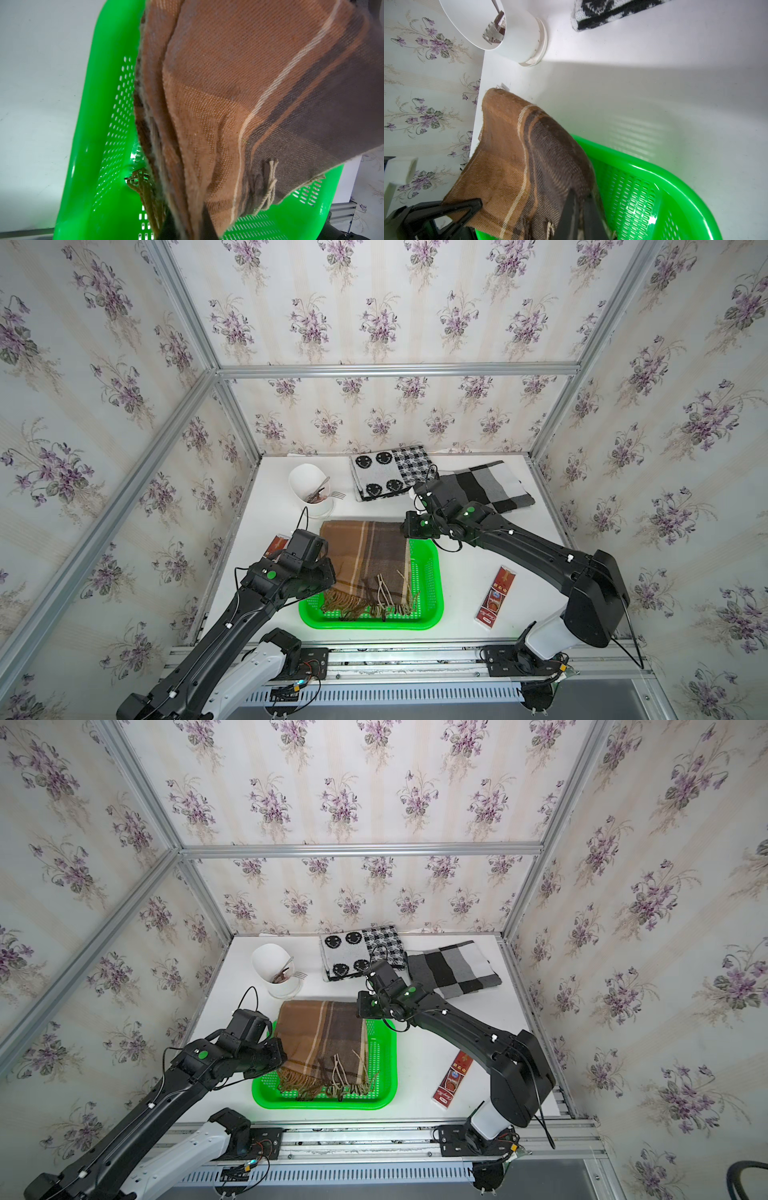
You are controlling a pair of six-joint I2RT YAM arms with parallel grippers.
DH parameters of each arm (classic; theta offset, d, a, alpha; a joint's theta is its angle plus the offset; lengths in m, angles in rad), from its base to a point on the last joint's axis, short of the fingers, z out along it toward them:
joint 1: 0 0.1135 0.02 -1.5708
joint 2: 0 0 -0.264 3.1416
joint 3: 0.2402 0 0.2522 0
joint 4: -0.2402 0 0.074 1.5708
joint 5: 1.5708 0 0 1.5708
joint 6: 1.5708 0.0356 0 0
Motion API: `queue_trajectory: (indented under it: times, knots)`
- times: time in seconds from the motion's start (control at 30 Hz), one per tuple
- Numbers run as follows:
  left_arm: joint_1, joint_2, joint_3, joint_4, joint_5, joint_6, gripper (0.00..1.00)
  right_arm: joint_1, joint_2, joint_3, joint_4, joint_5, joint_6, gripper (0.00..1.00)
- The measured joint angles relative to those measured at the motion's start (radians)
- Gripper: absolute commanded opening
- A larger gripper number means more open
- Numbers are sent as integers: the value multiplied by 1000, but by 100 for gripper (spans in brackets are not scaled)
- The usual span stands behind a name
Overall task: Put the folded scarf in the basket
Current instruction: Place the scarf in the basket.
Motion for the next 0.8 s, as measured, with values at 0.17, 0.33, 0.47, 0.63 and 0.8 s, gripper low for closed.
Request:
queue_trajectory:
  times: [0.17,0.33,0.47,0.63,0.8]
  knots:
    - [-16,-24,27,-32,11,-13,0,0,-25,-6,-9,16,2,0]
    - [-27,-27,55,-50,31,-18,0,2,-32,14,-34,39,0,0]
    - [-32,-39,45,-74,37,-18,0,1,-38,14,-54,45,-5,0]
    - [-42,-53,-8,-75,45,-23,0,1,-47,-9,-60,45,-6,0]
    - [-57,-77,-79,-72,58,-39,0,2,-39,-31,-58,39,-6,0]
